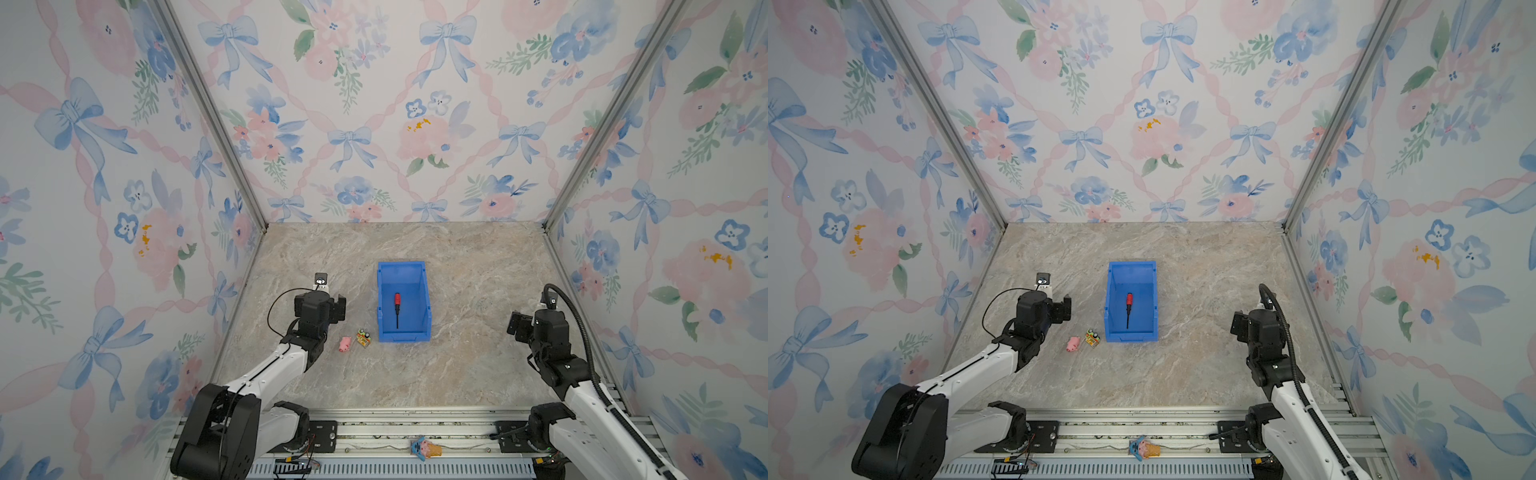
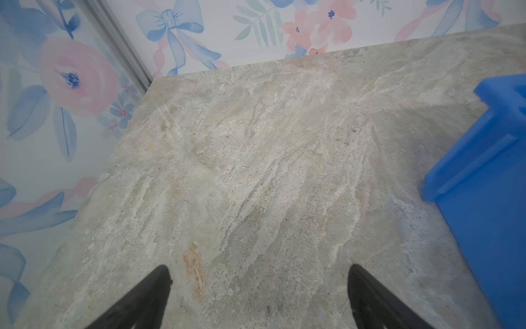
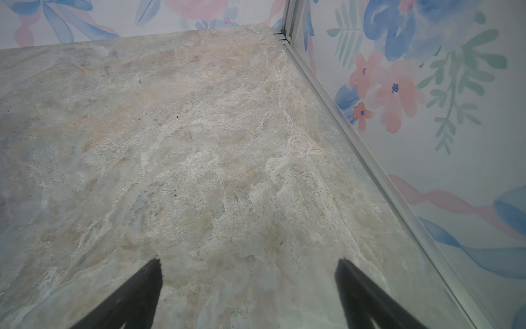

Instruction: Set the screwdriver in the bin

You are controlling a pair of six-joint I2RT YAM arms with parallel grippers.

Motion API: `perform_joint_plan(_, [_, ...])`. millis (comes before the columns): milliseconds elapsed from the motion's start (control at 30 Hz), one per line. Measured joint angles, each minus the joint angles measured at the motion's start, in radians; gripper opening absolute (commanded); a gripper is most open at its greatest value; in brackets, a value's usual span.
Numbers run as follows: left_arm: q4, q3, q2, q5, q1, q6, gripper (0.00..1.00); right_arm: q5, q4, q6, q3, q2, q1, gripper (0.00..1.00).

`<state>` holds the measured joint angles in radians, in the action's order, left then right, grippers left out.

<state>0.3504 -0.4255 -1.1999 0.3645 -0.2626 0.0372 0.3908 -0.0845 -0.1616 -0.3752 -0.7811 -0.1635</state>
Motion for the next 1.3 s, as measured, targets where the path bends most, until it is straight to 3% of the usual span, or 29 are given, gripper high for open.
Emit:
perform_joint_plan(333, [0.319,0.093,-0.173,-0.004,0.045,-0.061,0.97,-0.065,0.463,0.096,0.03,-0.417,0.039,0.97])
perform_joint_plan(500, [0.449,0.093,-0.233,-0.039,0.069,-0.083,0.97,-0.082,0.598,0.123,0.01,-0.526,0.043,0.97])
perform_joint_plan(733, [0.652,0.126,-0.296,-0.157,0.171,-0.073,0.97,-0.124,0.782,0.14,-0.036,-0.681,0.073,0.97])
perform_joint_plan(933, [0.756,0.175,-0.353,-0.24,0.214,-0.048,0.98,-0.143,0.855,0.14,-0.036,-0.732,0.08,0.97])
perform_joint_plan(1300, [0.809,0.175,-0.355,-0.262,0.224,-0.033,0.98,-0.153,0.921,0.141,-0.036,-0.744,0.084,0.97])
